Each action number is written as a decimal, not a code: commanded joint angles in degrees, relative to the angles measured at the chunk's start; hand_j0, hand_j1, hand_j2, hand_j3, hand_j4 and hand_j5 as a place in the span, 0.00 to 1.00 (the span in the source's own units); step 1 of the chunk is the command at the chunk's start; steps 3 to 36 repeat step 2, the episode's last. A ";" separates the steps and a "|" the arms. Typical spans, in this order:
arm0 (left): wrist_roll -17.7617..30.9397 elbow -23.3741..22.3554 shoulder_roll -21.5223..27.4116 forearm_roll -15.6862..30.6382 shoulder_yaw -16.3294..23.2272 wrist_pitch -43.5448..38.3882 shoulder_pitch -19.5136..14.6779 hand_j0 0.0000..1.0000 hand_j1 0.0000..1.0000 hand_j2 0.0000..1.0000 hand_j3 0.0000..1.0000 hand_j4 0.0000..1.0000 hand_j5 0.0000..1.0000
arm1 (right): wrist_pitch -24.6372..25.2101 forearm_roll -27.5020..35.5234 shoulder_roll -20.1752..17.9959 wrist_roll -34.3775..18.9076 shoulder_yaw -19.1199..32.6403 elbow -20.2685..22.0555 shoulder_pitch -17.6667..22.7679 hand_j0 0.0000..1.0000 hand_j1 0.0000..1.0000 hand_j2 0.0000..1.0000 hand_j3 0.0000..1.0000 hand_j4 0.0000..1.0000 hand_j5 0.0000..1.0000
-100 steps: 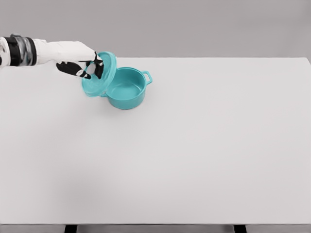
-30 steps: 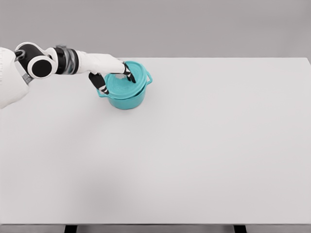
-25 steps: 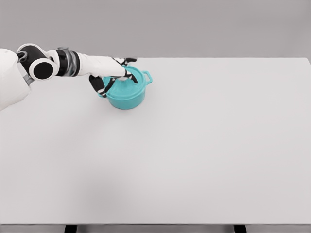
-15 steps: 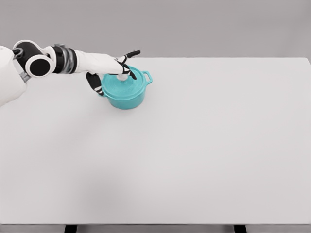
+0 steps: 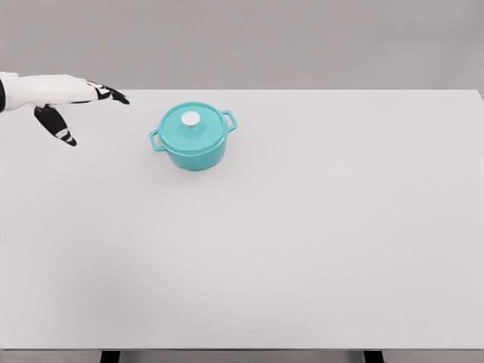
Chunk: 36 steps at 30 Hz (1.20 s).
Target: Cover the pot with left arm
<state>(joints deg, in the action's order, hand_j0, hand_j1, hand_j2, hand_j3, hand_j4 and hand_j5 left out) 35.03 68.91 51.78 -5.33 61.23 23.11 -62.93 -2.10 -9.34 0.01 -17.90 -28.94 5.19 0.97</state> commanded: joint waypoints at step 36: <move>-0.03 -0.01 1.39 0.23 -0.24 0.00 0.27 1.00 1.00 1.00 1.00 1.00 1.00 | -0.01 0.02 -0.01 -0.03 0.02 0.00 0.00 1.00 1.00 1.00 1.00 1.00 1.00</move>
